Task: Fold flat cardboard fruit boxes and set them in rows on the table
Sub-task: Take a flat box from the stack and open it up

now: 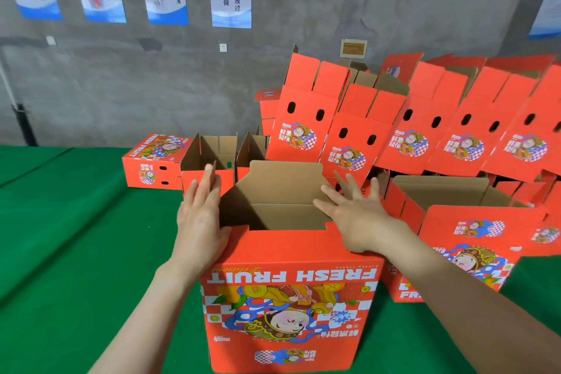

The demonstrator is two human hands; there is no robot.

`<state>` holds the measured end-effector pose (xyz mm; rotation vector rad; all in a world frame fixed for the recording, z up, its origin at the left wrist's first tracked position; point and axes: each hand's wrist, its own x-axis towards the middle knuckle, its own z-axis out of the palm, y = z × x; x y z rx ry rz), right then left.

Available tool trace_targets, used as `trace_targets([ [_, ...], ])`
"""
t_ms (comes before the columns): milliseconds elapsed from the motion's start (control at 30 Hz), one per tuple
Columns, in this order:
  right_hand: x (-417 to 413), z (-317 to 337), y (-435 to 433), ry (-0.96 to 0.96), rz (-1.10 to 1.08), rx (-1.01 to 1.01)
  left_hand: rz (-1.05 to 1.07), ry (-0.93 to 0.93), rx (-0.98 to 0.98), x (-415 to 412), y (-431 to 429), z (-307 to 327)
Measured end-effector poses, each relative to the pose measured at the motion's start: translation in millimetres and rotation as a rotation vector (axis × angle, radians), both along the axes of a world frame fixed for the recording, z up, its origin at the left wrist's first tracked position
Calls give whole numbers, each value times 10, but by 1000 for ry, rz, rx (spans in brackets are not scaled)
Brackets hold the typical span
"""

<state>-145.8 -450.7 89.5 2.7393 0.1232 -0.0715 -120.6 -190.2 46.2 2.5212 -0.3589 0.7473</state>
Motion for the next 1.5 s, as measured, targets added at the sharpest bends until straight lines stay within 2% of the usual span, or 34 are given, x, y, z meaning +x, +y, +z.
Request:
trace_targets([
  [133, 27, 28, 96, 85, 5, -17, -310, -18, -2, -32, 52, 1],
  [233, 11, 10, 104, 88, 17, -22, -486, 120, 38, -60, 39, 24],
  [333, -7, 0, 87, 73, 53, -14, -429, 286, 48, 34, 24, 24],
  [433, -20, -34, 50, 43, 135, 51, -260, 234, 38, 176, -43, 55],
  [533, -54, -150, -38, -38, 311, 170, -91, 230, 185, 243, -107, 78],
  [567, -76, -201, -78, -79, 387, 224, -123, 251, 165, 259, -100, 78],
  [667, -162, -338, -219, -181, 542, 494, -399, 246, -100, 292, -60, 91],
  [767, -266, -423, -293, -262, 550, 836, -400, 219, -210, 279, -45, 96],
  [867, -231, -437, -333, -423, 367, 1227, -414, 180, -207, 264, -64, 94],
  [900, -192, -423, -344, -475, 283, 1284, -416, 170, -201, 255, -63, 100],
  [967, -94, -408, -373, -502, 150, 1202, -401, 239, -248, 242, -62, 122],
  [1067, 21, -433, -380, -287, 12, 1079, -396, 356, -316, 224, -91, 127],
  [1167, 64, -418, -324, -129, -57, 1087, -347, 394, -131, 265, -99, 104],
  [1300, 117, -376, -265, -85, -110, 942, -216, 541, 35, 301, -112, 100],
  [1400, 105, -398, -224, -88, -125, 825, -162, 552, 199, 317, -168, 83],
  [1500, 74, -417, -196, -101, -121, 778, -142, 526, 253, 319, -195, 58],
])
